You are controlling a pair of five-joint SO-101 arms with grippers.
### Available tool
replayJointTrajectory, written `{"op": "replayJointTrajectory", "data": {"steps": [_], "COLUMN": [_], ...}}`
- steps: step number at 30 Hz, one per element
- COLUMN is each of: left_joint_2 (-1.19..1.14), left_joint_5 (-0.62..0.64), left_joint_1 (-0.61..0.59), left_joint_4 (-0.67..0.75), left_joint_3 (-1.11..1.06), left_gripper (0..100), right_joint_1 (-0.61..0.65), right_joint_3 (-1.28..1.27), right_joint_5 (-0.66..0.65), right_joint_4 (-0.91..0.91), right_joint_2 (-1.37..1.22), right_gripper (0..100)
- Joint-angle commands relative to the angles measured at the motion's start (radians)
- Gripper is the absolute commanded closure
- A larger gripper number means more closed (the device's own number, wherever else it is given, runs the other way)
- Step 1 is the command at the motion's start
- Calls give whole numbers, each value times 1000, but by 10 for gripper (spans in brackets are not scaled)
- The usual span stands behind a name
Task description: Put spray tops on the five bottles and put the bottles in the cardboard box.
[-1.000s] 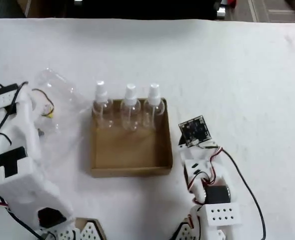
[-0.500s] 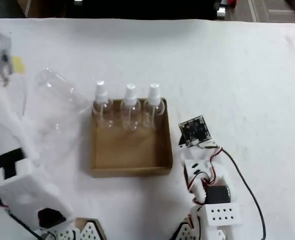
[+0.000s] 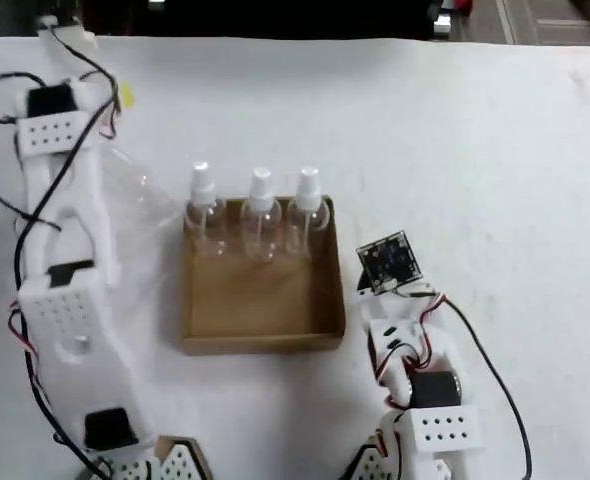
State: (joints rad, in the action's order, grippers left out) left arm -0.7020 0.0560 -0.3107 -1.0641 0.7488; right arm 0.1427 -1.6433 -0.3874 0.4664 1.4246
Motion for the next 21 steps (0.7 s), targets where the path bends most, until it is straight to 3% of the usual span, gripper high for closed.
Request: {"op": "replayJointTrajectory", "data": {"steps": [1,6,9,17,21], "left_joint_2": [-114,-239,-254,-249,-232], "left_joint_5": [18,-8,-187,-712,-885], "left_joint_1": [-5,-7,-48,-140,-180], "left_joint_4": [222,308,276,-6,-196], "left_joint_3": [9,9,6,9,21], "left_gripper": [793,793,793,793,794], "right_joint_1": [-1,-1,-1,5,2], "right_joint_3": [-2,-2,-2,-3,-3], "right_joint_5": [-11,-11,-11,-72,-72], "right_joint_4": [-28,-28,-28,-28,-28], "right_joint_2": [10,10,10,10,10], "right_gripper": [983,983,983,983,983]}}
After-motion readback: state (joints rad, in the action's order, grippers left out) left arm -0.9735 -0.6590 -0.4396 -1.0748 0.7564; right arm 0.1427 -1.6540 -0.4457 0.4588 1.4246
